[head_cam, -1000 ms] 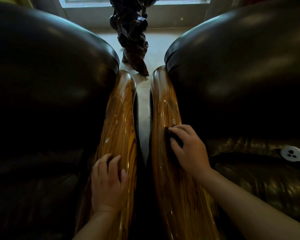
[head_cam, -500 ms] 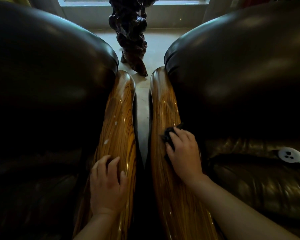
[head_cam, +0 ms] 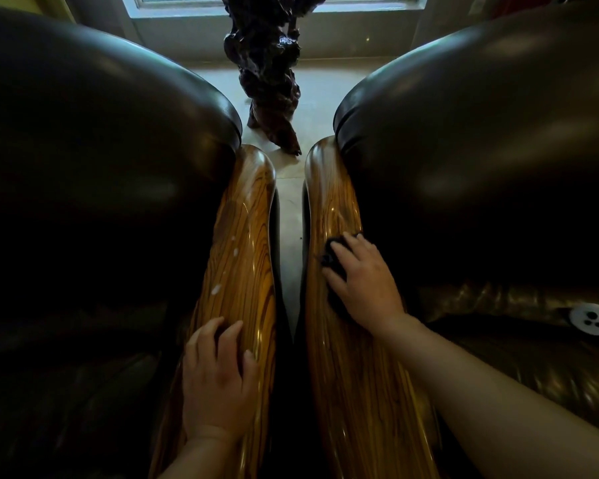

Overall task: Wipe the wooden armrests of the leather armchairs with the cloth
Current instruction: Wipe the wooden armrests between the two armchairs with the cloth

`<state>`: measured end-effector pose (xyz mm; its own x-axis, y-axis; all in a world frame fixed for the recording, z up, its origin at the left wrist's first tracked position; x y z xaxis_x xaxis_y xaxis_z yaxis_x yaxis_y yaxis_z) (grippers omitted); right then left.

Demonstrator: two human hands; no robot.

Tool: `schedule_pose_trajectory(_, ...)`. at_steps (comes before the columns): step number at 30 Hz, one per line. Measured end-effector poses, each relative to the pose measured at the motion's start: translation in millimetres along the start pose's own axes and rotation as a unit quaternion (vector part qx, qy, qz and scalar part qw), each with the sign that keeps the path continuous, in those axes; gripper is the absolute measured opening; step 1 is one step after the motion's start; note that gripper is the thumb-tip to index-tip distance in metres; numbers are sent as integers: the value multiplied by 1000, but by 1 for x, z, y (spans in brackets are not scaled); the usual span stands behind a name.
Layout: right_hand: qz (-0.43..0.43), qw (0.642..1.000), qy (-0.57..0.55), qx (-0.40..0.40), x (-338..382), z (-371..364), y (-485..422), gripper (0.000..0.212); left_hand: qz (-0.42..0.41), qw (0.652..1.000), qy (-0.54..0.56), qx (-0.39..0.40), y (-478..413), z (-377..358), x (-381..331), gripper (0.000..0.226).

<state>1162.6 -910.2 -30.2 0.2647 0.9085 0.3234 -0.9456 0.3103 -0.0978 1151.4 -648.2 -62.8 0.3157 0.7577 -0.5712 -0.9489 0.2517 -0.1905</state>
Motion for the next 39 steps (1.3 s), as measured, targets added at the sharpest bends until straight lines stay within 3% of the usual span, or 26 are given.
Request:
schedule_pose_trajectory(4, -33, 997, -51, -45, 4, 21, -26, 35, 3, 1000, -2, -1, 1, 0, -1, 43)
schedule_pose_trajectory(6, -46, 981, -182, -55, -2, 31, -29, 25, 3, 1000, -3, 0, 0, 1, -2, 42)
schedule_pose_trajectory(8, -86, 942, -324, -30, -8, 34, -31, 21, 3, 1000, -5, -1, -1, 1, -2, 43)
schedule_pose_trajectory(9, -90, 941, -324, -23, -11, 32, -28, 25, 2, 1000, -6, -1, 0, 1, -2, 43)
schedule_pose_trajectory(11, -55, 977, -204, -39, -14, 28, -19, 41, -4, 1000, -4, -4, 1, 2, -3, 42)
schedule_pose_trajectory(13, 36, 997, -66, -25, -4, 15, -5, 49, -9, 1000, -7, -7, 0, 3, -3, 42)
schedule_pose_trajectory(15, 107, 991, 81, 8, 2, -4, 2, 50, -9, 1000, -10, -4, 0, 1, -3, 42)
schedule_pose_trajectory(16, 98, 989, 108, 22, 0, -9, -2, 53, -11, 1000, -11, -4, -1, 1, -3, 42)
schedule_pose_trajectory(19, 20, 992, 113, 46, -12, -12, -31, 60, -9, 1000, -9, -4, 0, 0, -1, 43)
schedule_pose_trajectory(24, -17, 987, 138, 77, -4, -12, -74, 60, 2, 1000, -24, 12, -1, 1, -3, 46)
schedule_pose_trajectory(28, 73, 984, 155, 40, 11, -16, -14, 55, 9, 999, -25, 20, 1, 3, -5, 48)
schedule_pose_trajectory(32, 156, 976, 142, 57, 0, -25, 42, 55, 10, 1000, -20, 14, 0, 2, -2, 46)
schedule_pose_trajectory(39, -18, 986, 156, 64, -11, -12, -100, 71, -1, 1000, -26, 4, -1, -2, 2, 45)
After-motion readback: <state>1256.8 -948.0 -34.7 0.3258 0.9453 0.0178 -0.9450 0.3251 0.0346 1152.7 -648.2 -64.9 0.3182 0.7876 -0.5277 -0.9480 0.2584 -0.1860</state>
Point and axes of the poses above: each hand's wrist, its own y-axis away from the middle knuckle, its own z-axis out of the back of the hand, x = y × z, the point moved 5 cm from there along -y, towards the middle knuckle, and after that the axes turned 7 degrees about y, right-handed, at the moved point
